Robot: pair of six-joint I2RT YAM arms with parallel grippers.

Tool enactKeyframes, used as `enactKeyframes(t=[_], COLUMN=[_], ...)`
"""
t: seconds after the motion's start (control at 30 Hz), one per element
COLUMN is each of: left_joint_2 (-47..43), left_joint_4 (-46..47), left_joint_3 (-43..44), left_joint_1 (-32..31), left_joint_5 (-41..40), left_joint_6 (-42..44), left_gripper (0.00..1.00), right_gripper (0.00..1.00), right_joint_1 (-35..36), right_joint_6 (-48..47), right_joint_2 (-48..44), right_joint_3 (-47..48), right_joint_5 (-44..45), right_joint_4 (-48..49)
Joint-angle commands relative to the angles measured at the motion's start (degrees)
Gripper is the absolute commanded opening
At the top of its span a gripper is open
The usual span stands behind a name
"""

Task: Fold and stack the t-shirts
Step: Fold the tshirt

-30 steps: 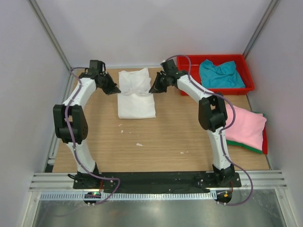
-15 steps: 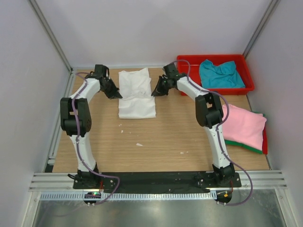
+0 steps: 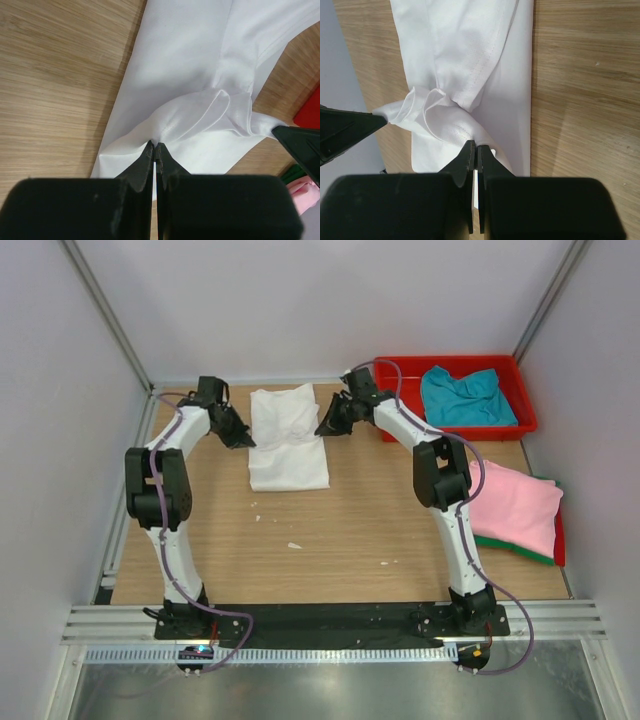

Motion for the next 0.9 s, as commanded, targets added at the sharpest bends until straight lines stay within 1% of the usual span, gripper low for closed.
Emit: enactKeyframes(t=[0.0,0.13,0.2,0.23,0.27,0.3,0.33,0.37,0.43,0.47,0.57,0.63,0.67,0.7,0.73,0.77,0.8,0.87], left_joint_2=[-1.9,-1.0,-0.8,-0.6,-0.5,-0.4,-0.1,-0.2,-0.5,-1.7,-6.0,-8.9,-10.3,-13.4,-14.8,-16.7,-19.0,-20.8], left_joint_4=[2.0,2.2,2.2,2.1,1.8,0.6,-0.3,-1.5,-3.9,-4.6,-4.9,-3.5,-1.3,0.0,1.3,3.6,4.8,7.4], left_joint_3=[0.8,0.7,1.0,1.8,2.5,3.5,4.7,7.8,10.7,13.3,14.3,11.2,9.4,4.4,2.0,-0.8,-5.2,-9.3], left_joint_1=[0.7,0.8,0.8,0.8,0.9,1.0,1.1,1.2,1.2,1.3,1.3,0.9,0.7,-0.2,-1.0,-2.2,-4.6,-7.7], left_joint_5=[0.3,1.0,1.1,0.7,0.6,0.3,0.1,-0.1,0.0,0.1,1.0,1.5,2.0,2.0,1.3,0.5,-1.3,-3.0], left_joint_6=[-0.3,-1.1,-0.6,-0.3,-0.1,0.1,0.1,0.2,0.8,0.9,0.1,-2.5,-3.5,-4.5,-5.4,-6.9,-8.2,-9.6], left_gripper=[0.00,0.00,0.01,0.11,0.19,0.29,0.60,0.70,0.86,0.89,0.95,0.98,0.99,1.00,1.00,1.00,1.00,1.00], right_gripper=[0.01,0.02,0.11,0.17,0.34,0.42,0.48,0.59,0.69,0.76,0.89,0.93,1.00,0.99,1.00,1.00,1.00,1.00], right_joint_1=[-0.2,-0.2,-0.3,-0.3,-0.5,-0.7,-1.0,-1.1,-1.5,-1.5,-1.5,-1.4,-1.5,-1.4,-1.4,-1.4,-1.4,-1.4], right_joint_6=[-0.8,-1.0,-0.8,-0.9,-0.8,-0.4,0.1,0.4,0.7,0.5,0.3,0.2,0.0,-0.3,-0.7,-1.6,-3.1,-4.7], right_joint_2=[0.2,1.4,1.8,2.0,2.2,2.3,2.4,2.3,0.9,0.3,-4.0,-7.6,-8.8,-10.0,-12.8,-14.2,-17.9,-21.9], right_joint_3=[2.4,2.6,3.0,3.6,4.9,5.8,6.8,9.4,12.0,13.9,13.1,10.5,7.2,5.3,3.5,-0.5,-4.5,-8.0], right_joint_5=[-1.7,-1.6,-1.6,-1.7,-2.0,-2.8,-3.8,-5.3,-5.8,-5.9,-6.0,-5.7,-5.7,-4.9,-4.1,-2.7,-0.1,3.6], right_joint_4=[1.1,1.2,1.2,0.6,0.3,0.3,0.3,0.5,1.1,1.4,4.0,5.4,5.4,5.5,4.8,4.1,3.1,2.0])
